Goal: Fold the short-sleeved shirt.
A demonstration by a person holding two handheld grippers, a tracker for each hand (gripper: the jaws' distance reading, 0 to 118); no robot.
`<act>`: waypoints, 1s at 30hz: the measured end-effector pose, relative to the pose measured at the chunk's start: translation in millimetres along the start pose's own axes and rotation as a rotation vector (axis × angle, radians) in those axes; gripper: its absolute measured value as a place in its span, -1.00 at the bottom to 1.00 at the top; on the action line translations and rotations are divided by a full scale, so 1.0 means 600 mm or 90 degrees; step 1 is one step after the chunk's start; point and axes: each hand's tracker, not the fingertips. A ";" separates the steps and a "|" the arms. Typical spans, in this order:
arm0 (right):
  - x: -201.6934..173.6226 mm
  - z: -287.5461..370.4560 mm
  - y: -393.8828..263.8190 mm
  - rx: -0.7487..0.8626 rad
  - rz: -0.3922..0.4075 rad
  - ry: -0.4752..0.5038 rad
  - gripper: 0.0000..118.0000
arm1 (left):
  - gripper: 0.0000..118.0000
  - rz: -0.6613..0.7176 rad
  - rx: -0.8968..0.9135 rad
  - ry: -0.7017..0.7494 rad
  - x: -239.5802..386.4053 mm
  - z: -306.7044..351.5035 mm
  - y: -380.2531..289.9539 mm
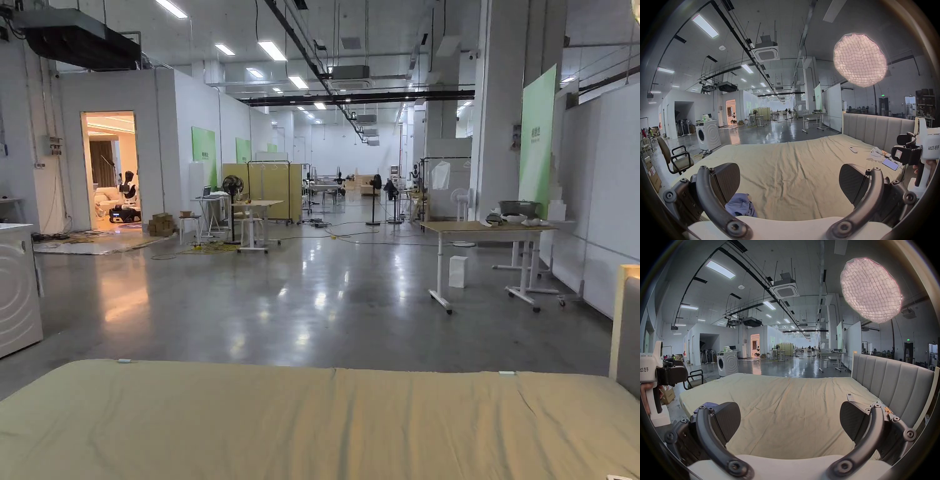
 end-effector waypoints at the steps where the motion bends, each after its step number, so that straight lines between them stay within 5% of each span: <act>1: 0.000 0.000 0.000 0.000 0.000 0.001 1.00 | 1.00 0.000 0.001 0.000 0.000 0.000 0.000; 30: -0.004 0.005 0.004 0.008 0.006 0.003 1.00 | 1.00 -0.001 0.005 -0.005 -0.003 0.003 0.002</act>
